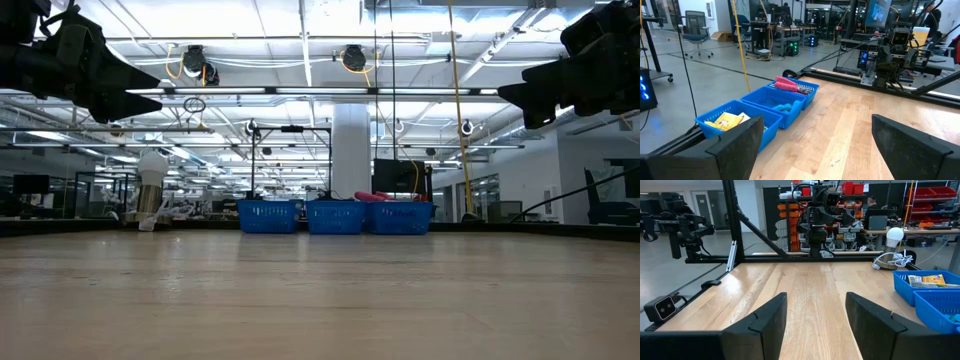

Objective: Pick & Place School Supplies
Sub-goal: Return to Home Position

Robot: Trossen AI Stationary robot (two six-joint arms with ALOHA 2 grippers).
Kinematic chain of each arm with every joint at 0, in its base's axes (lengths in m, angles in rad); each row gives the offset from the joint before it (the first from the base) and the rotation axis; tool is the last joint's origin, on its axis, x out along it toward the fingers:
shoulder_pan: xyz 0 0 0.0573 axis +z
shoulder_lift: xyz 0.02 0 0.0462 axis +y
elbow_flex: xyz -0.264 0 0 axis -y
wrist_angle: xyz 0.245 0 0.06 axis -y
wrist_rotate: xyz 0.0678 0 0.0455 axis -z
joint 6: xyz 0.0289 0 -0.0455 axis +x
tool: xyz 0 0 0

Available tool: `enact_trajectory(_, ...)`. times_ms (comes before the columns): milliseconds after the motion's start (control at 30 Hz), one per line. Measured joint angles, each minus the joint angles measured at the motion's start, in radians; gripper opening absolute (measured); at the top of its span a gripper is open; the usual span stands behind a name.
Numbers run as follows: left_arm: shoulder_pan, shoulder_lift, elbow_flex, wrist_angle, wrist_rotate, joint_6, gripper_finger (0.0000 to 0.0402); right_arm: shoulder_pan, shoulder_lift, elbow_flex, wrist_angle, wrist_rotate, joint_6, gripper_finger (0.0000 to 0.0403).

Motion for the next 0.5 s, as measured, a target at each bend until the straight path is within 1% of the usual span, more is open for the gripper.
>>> enact_trajectory(367,0.0,0.0,0.0,0.0,0.0,0.001,0.0381,0.0,0.0,0.0,0.0,0.0,0.0,0.0196)
enact_trajectory(500,0.0,0.0,0.0,0.0,0.0,0.0,0.0377,0.0,0.0,0.0,0.0,0.0,0.0,0.0196)
